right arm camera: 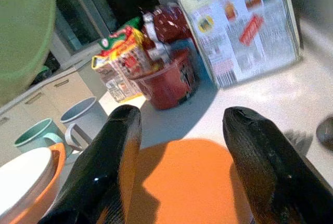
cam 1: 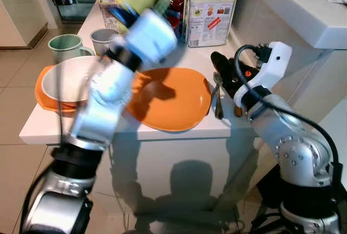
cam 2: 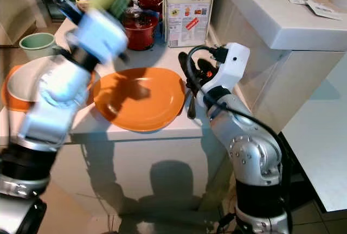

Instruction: Setting the table

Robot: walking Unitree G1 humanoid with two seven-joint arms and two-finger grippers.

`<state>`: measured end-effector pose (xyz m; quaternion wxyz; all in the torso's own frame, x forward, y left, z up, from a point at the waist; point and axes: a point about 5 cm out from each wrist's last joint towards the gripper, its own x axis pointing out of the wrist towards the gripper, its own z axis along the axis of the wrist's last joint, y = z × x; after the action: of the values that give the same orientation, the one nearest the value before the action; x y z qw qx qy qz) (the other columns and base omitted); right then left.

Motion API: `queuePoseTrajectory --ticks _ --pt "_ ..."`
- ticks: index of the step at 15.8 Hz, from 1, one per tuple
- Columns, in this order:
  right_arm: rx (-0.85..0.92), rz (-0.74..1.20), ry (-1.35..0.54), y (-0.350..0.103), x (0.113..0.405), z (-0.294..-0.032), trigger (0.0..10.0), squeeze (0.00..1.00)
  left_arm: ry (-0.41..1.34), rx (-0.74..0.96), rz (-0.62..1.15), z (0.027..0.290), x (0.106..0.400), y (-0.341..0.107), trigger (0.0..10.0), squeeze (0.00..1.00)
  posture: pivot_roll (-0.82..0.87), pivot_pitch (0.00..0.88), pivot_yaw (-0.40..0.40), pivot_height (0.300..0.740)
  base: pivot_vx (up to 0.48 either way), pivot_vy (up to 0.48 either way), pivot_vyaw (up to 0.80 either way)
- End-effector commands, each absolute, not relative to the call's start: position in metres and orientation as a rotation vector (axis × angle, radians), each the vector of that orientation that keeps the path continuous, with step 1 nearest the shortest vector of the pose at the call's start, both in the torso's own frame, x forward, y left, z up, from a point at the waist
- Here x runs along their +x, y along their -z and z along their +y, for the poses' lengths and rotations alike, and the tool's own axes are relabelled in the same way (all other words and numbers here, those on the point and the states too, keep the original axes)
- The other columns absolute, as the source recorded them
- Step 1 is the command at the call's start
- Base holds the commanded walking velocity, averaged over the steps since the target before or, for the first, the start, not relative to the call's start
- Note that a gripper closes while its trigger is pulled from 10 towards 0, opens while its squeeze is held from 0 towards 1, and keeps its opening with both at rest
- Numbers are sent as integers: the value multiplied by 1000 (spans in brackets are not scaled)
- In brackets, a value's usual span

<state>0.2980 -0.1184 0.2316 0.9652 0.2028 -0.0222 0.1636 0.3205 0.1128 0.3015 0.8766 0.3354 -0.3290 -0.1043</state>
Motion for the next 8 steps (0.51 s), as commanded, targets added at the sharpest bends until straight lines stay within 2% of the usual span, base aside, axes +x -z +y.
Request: queuePoseTrajectory --ticks 1,3,6,8 --pt "367 -105 -343 -237 291 -119 10000 0 208 712 -737 117 313 -320 10000 0 29 0 -28 740 0 0 0" --pt "351 -142 -354 -238 287 -118 10000 0 195 754 -751 124 309 -325 10000 0 34 0 -29 740 0 0 0" --pt "336 -188 -336 -235 283 -118 10000 0 189 644 -672 135 306 -322 10000 0 41 0 -25 740 0 0 0" --pt "339 -210 -333 -236 282 -118 10000 0 205 605 -645 133 304 -317 10000 0 42 0 -23 740 0 0 0"
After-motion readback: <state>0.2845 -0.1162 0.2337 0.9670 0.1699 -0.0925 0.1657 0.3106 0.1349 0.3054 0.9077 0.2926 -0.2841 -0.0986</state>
